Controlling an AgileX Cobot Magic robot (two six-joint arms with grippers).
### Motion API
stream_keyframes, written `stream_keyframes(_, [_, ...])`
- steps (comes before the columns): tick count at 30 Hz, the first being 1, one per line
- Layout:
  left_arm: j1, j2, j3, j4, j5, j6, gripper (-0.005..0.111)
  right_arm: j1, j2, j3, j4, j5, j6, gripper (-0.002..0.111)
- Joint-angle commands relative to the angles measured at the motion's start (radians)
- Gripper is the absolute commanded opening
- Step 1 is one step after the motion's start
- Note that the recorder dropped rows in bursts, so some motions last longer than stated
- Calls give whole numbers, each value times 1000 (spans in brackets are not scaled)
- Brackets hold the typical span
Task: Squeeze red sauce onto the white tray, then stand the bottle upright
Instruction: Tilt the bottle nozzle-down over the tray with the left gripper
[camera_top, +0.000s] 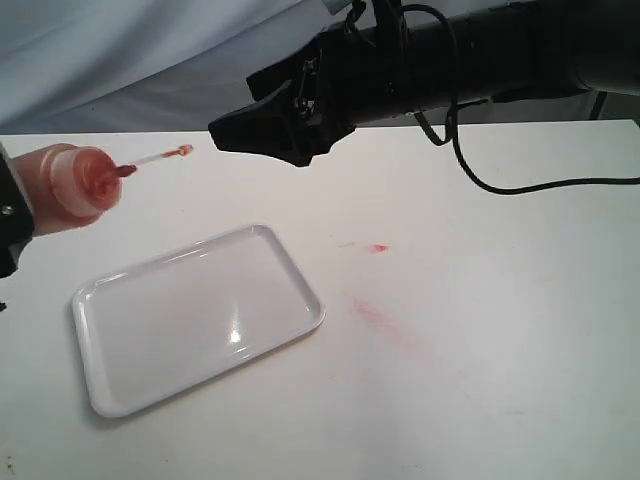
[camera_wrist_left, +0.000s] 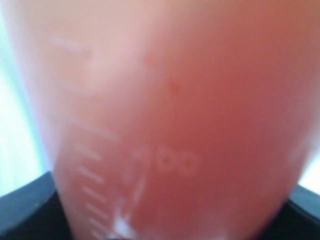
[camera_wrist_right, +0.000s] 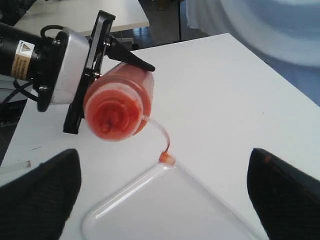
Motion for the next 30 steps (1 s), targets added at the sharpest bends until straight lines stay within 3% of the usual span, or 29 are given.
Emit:
stream_keyframes(1, [-97, 26, -17, -8, 139, 50, 0, -6, -8, -2, 1, -18, -57, 82])
stream_keyframes(6, [-157, 89, -17, -8, 220, 137, 0, 15, -8, -2, -117, -30, -95, 82])
stream_keyframes(19, [-157, 95, -18, -8, 257, 414, 0, 26, -8, -2, -114, -39, -114, 82])
stream_keyframes(25, [-157, 95, -34, -8, 221, 427, 0, 65, -8, -2, -110, -80, -114, 82])
stream_keyframes(30, [-235, 95, -34, -8, 305, 526, 0, 98, -8, -2, -112, -160, -114, 82])
